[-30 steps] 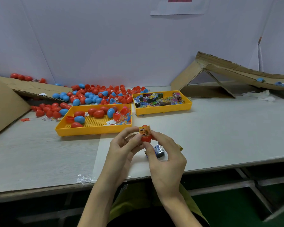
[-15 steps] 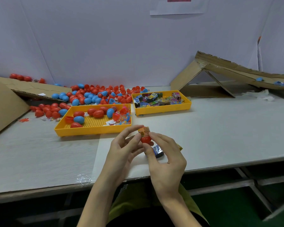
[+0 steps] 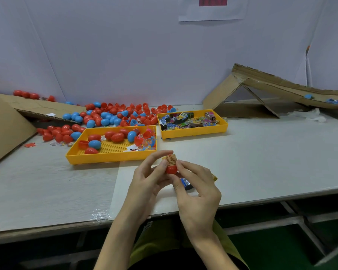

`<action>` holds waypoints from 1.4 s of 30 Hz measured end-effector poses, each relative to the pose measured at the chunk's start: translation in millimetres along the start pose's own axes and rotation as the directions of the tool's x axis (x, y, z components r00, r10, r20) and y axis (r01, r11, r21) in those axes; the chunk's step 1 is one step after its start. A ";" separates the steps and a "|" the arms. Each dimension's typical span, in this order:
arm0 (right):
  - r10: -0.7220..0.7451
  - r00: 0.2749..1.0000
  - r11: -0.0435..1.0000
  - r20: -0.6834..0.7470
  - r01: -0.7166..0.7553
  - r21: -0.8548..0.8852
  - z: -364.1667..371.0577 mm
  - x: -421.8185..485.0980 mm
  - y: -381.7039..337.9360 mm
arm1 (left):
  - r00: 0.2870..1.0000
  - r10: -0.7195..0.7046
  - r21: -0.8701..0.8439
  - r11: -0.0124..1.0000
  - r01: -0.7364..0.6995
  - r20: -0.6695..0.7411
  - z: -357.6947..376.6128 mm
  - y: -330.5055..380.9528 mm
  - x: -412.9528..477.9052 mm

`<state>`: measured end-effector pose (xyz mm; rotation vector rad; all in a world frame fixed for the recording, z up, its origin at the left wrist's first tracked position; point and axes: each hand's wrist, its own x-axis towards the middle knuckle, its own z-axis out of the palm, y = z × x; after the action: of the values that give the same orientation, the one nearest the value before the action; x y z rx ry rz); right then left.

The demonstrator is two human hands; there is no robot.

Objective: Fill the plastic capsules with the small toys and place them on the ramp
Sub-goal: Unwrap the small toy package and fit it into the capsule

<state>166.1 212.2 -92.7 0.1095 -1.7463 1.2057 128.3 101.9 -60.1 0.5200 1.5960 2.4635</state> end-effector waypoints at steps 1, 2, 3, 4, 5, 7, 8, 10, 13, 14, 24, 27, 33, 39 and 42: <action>0.000 1.000 1.000 -0.001 0.000 0.004 0.0 -0.3 0.2 | 1.000 -0.004 0.005 1.000 0.004 -0.001 0.0 0.0 0.1; -0.001 1.000 1.000 -0.002 0.001 0.006 -0.2 -0.3 0.1 | 1.000 -0.011 0.007 1.000 0.011 -0.003 -0.2 -0.2 0.2; -0.004 1.000 1.000 -0.001 0.004 0.007 -0.4 -0.3 0.0 | 1.000 -0.016 0.004 1.000 0.016 -0.003 -0.3 -0.3 0.3; -0.009 1.000 1.000 0.003 0.009 0.008 -0.7 0.2 -0.3 | 1.000 -0.020 -0.006 1.000 0.020 0.000 -0.5 -0.4 0.4; -0.011 1.000 1.000 0.011 0.011 0.005 -0.5 0.7 -0.9 | 1.000 -0.022 -0.022 1.000 0.022 0.008 -0.7 -0.2 0.3; 0.009 1.000 1.000 0.026 -0.009 -0.015 -0.4 2.5 -2.9 | 0.999 -0.021 -0.053 0.998 0.022 0.032 -0.9 0.8 -0.1; 0.030 0.999 0.999 0.034 -0.030 -0.024 -0.4 3.5 -3.9 | 0.999 -0.020 -0.061 0.998 0.023 0.045 -1.1 1.2 -0.4; 0.051 0.997 0.998 0.055 -0.050 -0.024 -0.4 4.7 -4.4 | 0.998 -0.018 -0.067 0.998 0.022 0.058 -1.8 1.6 -0.8; 0.031 0.998 0.999 0.056 -0.030 -0.018 -1.1 3.9 -2.4 | 0.999 -0.018 -0.055 0.998 0.021 0.049 -1.8 0.3 -0.3; 0.020 0.999 1.000 0.044 -0.020 -0.016 -1.2 3.4 -1.2 | 0.999 -0.022 -0.048 0.999 0.024 0.047 -1.3 0.1 0.0; 0.041 0.998 0.997 0.056 -0.045 0.066 -2.4 2.3 -1.2 | 0.998 -0.055 -0.029 0.998 0.056 0.038 -2.0 -2.0 2.5; 0.063 0.995 0.995 0.080 -0.069 0.074 -4.0 3.6 -3.0 | 0.997 -0.067 -0.011 0.998 0.068 0.042 -3.0 -1.5 2.8; 0.045 0.996 0.999 0.073 -0.046 0.007 -3.2 2.9 -0.1 | 0.994 -0.101 0.025 0.995 0.101 0.029 1.1 0.2 4.0; 0.167 0.975 0.980 0.144 -0.180 0.088 -6.4 9.4 -6.9 | 0.996 -0.090 0.029 0.996 0.090 0.012 -1.6 0.4 1.9; 0.238 0.951 0.960 0.196 -0.261 0.098 -7.1 12.0 -7.5 | 0.995 -0.098 0.007 0.995 0.098 0.003 -0.3 0.9 1.5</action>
<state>168.6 218.8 -78.5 0.0749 -1.8857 1.5302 126.8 101.8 -59.1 0.4355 1.5889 2.3851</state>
